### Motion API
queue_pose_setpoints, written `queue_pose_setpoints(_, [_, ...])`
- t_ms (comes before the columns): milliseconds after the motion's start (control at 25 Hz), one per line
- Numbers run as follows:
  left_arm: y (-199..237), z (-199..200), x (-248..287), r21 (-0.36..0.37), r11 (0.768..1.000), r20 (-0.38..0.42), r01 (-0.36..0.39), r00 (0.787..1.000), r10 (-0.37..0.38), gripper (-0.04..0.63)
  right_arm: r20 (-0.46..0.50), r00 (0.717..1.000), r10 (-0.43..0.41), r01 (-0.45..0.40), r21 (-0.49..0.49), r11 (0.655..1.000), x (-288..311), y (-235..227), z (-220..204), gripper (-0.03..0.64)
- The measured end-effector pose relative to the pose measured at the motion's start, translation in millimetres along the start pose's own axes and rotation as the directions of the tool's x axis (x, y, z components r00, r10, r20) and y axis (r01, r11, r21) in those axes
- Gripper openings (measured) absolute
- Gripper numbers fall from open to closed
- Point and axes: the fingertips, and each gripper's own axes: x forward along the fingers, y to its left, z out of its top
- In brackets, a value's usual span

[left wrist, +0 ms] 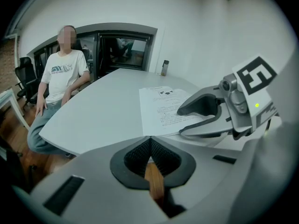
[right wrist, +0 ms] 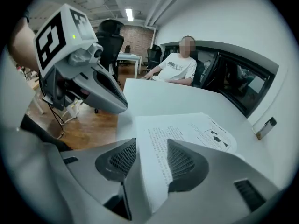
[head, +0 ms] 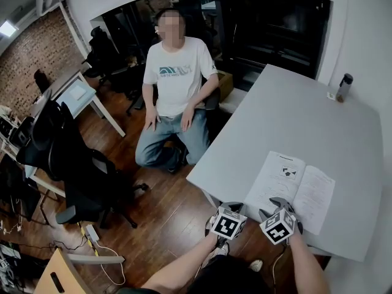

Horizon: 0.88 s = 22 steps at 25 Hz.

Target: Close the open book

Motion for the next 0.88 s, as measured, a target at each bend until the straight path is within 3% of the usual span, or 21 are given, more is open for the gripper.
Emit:
queue_pose_setpoints(120, [-1, 1, 1, 0.004, 1.0, 0.007, 0.013, 1.0, -0.013, 0.005, -0.01, 1.0, 0.005, -0.005, 0.025, 1.0, 0, -3, -4, 0.198])
queue_pose_setpoints(280, [-1, -2, 1, 0.009, 1.0, -0.016, 0.023, 1.0, -0.023, 0.005, 0.027, 0.998, 0.056, -0.059, 0.157, 0.986, -5, -6, -3, 0.192])
queue_pose_setpoints(400, [-3, -2, 2, 0.002, 1.0, -0.015, 0.031, 0.999, -0.031, 0.005, 0.062, 0.996, 0.064, -0.077, 0.23, 0.97, -12, -9, -2, 0.14])
queue_pose_setpoints(560, [-7, 2, 8, 0.004, 0.999, -0.009, 0.039, 0.999, -0.039, 0.005, 0.116, 0.993, 0.003, -0.04, 0.317, 0.948, -24, -23, 1, 0.017])
queue_pose_setpoints(760, [-16, 8, 11, 0.018, 0.999, -0.006, 0.046, 0.999, -0.046, 0.004, 0.188, 0.98, -0.069, -0.02, 0.431, 0.902, -45, -41, 3, 0.008])
queue_pose_setpoints(880, [-23, 12, 13, 0.029, 0.998, -0.008, 0.051, 0.999, -0.051, 0.005, 0.234, 0.963, -0.135, -0.01, 0.528, 0.849, -67, -53, -4, 0.008])
